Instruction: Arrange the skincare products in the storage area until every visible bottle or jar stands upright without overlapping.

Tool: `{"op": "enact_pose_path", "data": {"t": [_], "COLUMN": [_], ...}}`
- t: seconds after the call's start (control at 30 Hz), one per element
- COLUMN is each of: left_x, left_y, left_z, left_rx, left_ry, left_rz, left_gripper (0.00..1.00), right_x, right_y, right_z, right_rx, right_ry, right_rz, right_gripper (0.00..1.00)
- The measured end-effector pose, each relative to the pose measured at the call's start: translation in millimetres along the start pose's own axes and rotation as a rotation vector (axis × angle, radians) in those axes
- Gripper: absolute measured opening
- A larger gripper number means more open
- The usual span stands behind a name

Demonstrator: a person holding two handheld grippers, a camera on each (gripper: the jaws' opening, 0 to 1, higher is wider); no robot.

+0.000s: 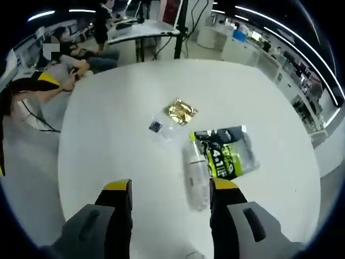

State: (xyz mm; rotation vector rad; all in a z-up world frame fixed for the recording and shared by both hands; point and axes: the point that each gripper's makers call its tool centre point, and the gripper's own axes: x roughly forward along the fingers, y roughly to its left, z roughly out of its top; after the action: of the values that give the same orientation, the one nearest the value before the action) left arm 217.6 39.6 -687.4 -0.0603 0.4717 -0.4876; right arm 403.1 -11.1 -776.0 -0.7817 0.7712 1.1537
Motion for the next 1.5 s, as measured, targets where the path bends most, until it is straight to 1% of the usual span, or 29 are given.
{"op": "enact_pose_path", "data": {"t": [0.07, 0.17, 0.27, 0.37, 0.47, 0.53, 0.73, 0.8, 0.97, 1.0, 1.03, 1.1, 1.13, 1.2, 1.37, 1.43, 1.5], "left_x": [1, 1, 2, 2, 2, 2, 1, 1, 1, 1, 1, 1, 1, 1, 1, 1, 1], "left_y": [-0.2, -0.1, -0.6, 0.9, 0.8, 1.8, 3.4, 2.9, 2.5, 3.3, 3.6, 3.6, 3.2, 3.6, 5.5, 6.2, 5.6], "left_z": [-0.2, -1.2, -1.4, -1.7, -1.3, -1.5, 0.1, 0.1, 0.4, 0.4, 0.4, 0.4, 0.8, 1.1, -0.9, -1.5, -1.3], "left_rx": [-0.007, -0.018, -0.020, -0.027, -0.035, -0.041, -0.057, -0.059, -0.060, -0.062, -0.063, -0.065, -0.065, -0.068, -0.068, -0.068, -0.069], "left_ry": [0.005, 0.009, 0.012, 0.013, 0.016, 0.016, 0.008, 0.009, 0.009, 0.007, 0.006, 0.008, 0.007, 0.004, 0.006, 0.007, 0.008], "left_rz": [-0.002, -0.007, -0.006, -0.006, -0.004, -0.002, 0.005, 0.006, 0.010, 0.011, 0.012, 0.014, 0.014, 0.016, 0.016, 0.016, 0.015], "left_gripper": [0.94, 0.94, 0.94, 0.94, 0.93, 0.93, 0.93, 0.93, 0.93, 0.93, 0.93, 0.93, 0.93, 0.93, 0.93, 0.93, 0.93], "right_x": [5, 18, 28, 32, 40, 44, 45, 42, 49, 49, 50, 52, 53, 51, 52, 53, 53], "right_y": [-6, -7, -14, -12, -17, -19, -18, -18, -22, -22, -25, -25, -24, -22, -23, -24, -24], "right_z": [0.0, -1.6, -5.3, -8.5, -14.3, -16.4, -21.9, -21.7, -19.9, -21.2, -23.9, -25.9, -26.8, -27.9, -27.8, -27.5, -27.6], "right_rx": [0.003, 0.046, 0.038, 0.035, 0.019, 0.016, 0.005, 0.002, 0.006, 0.003, -0.013, -0.024, -0.023, -0.015, -0.003, -0.020, -0.014], "right_ry": [0.009, 0.016, 0.043, 0.065, 0.099, 0.106, 0.121, 0.123, 0.118, 0.122, 0.139, 0.142, 0.144, 0.151, 0.150, 0.150, 0.159], "right_rz": [-0.006, 0.016, 0.015, 0.021, 0.017, 0.019, 0.021, 0.017, 0.010, 0.004, -0.010, -0.013, -0.010, 0.003, 0.000, 0.010, 0.012], "right_gripper": [0.55, 0.56, 0.55, 0.54, 0.50, 0.45, 0.41, 0.39, 0.34, 0.33, 0.29, 0.24, 0.23, 0.23, 0.22, 0.21, 0.20]}}
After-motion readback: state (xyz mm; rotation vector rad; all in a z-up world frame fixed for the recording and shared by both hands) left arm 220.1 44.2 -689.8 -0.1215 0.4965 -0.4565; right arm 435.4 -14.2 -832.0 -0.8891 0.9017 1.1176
